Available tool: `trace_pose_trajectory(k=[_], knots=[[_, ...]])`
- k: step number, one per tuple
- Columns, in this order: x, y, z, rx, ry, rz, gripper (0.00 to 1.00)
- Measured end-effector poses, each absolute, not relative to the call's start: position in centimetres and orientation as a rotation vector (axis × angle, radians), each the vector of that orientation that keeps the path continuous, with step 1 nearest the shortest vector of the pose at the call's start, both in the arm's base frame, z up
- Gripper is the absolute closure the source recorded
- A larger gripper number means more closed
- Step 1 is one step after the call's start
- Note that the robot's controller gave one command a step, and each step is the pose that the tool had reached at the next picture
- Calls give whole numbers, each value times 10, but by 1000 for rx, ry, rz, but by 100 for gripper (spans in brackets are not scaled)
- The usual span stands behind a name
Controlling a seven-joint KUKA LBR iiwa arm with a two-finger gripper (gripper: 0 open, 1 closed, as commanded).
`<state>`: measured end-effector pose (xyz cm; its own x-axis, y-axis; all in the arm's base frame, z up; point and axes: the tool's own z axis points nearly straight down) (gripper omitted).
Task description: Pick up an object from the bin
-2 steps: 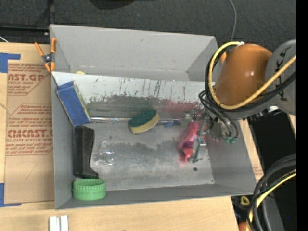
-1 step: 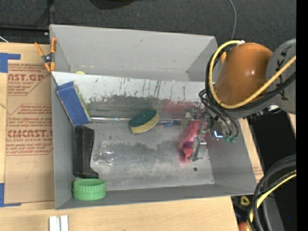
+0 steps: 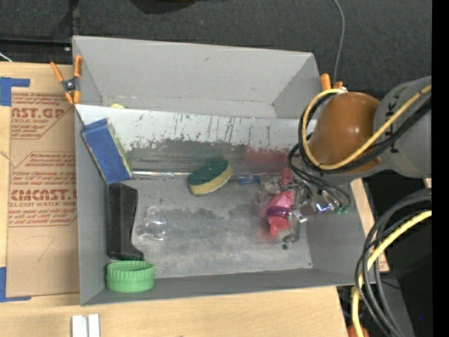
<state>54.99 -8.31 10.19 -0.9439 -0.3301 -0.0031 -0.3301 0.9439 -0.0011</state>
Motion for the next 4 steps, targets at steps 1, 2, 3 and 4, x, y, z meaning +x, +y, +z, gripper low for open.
trace_pose_trajectory(k=[1, 2, 3, 4], knots=[[564, -106, 70, -620, 3071, -1, 0], [576, -101, 70, -1350, 2828, -3, 0], [565, -104, 70, -671, 3059, 2, 0], [560, -91, 70, -1864, 2516, -3, 100]])
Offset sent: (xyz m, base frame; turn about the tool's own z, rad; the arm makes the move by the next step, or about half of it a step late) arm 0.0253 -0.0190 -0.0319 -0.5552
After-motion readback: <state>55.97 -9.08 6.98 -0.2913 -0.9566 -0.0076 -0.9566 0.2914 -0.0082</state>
